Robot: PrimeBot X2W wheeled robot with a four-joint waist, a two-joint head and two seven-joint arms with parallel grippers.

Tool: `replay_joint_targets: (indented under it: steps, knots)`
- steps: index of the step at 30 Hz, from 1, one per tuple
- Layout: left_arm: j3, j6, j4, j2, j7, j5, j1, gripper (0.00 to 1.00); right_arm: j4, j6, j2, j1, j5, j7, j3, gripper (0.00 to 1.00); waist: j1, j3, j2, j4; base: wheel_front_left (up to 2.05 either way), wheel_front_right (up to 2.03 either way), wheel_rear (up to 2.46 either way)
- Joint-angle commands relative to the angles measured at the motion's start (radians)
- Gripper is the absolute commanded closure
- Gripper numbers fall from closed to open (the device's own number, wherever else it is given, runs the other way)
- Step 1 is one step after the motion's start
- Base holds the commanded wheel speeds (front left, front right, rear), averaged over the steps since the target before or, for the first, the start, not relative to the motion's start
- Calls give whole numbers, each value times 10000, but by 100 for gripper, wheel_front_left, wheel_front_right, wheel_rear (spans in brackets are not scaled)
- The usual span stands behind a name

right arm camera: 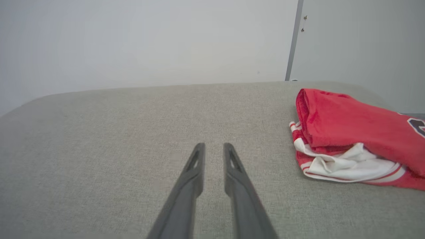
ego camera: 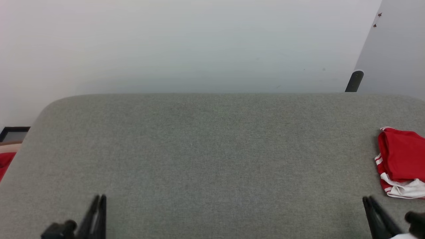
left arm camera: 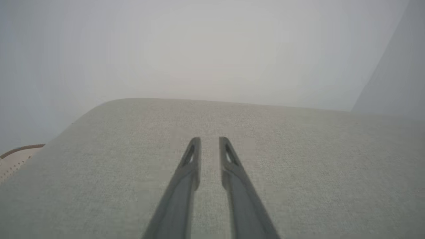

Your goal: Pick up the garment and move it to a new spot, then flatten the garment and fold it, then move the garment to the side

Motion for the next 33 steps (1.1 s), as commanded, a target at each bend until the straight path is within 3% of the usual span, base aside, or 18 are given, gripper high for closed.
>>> replay_joint_targets:
  steps: [1,33]
  knots:
    - [5,0,12,-11,12,-31,-4,100,12,0,12,0,32,8,-5,100,0,1,0,-1,0,0,0]
    - [287,-14,125,-718,1438,-4963,-664,100,237,-3,902,-694,4660,898,-629,100,0,140,0,-87,0,0,0]
